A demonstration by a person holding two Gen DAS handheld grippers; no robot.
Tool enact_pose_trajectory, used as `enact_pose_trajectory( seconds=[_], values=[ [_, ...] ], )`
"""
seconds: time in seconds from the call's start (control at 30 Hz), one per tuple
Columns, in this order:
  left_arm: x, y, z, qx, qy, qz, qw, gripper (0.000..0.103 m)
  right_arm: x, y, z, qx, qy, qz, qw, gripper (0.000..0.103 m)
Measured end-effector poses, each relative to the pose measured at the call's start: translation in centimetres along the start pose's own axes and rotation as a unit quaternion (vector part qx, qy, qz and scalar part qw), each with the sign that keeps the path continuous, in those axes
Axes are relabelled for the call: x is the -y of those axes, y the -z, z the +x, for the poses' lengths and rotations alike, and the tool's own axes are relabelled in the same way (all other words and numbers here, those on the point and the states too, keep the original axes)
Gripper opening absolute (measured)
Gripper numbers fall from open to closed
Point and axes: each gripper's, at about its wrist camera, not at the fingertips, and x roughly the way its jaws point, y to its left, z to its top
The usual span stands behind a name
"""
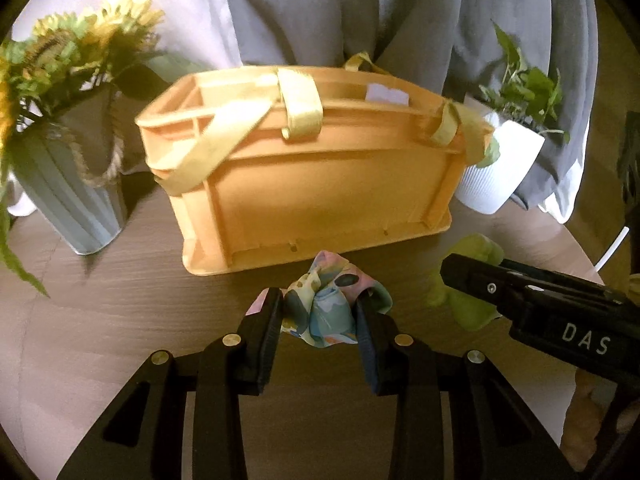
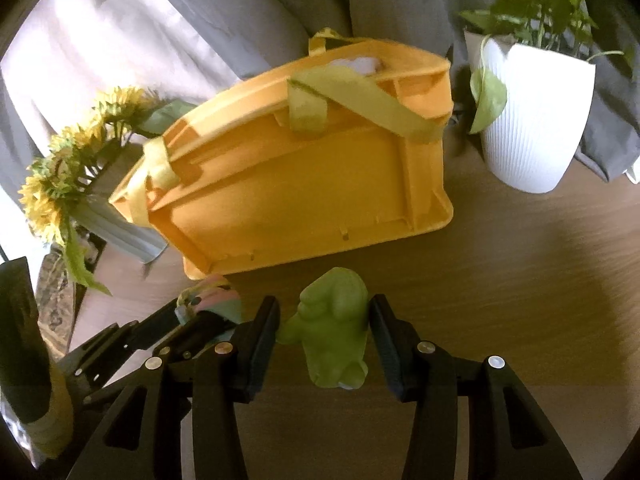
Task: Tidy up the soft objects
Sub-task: 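Carry the floral scrunchie and green plush with both tools over the crate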
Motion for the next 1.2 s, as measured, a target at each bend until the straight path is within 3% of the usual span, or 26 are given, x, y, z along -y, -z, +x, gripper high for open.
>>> enact_pose_trajectory(
  seconds=[0.67,1.2],
  values=[
    [0.4,-1.6,-9.8,0.099,-0.03,-0.011,0.9946,0.035,-2.7,0.2,-7.2,0.074,-0.019,-0.04,0.996,0.048],
    [1.6,-4.0,-15.5,0.178,-0.036,-0.011,0.9833,0.035,-4.6,-1.9,-13.1,0.175,-0.04,-0.063,0.982,0.048]
  ],
)
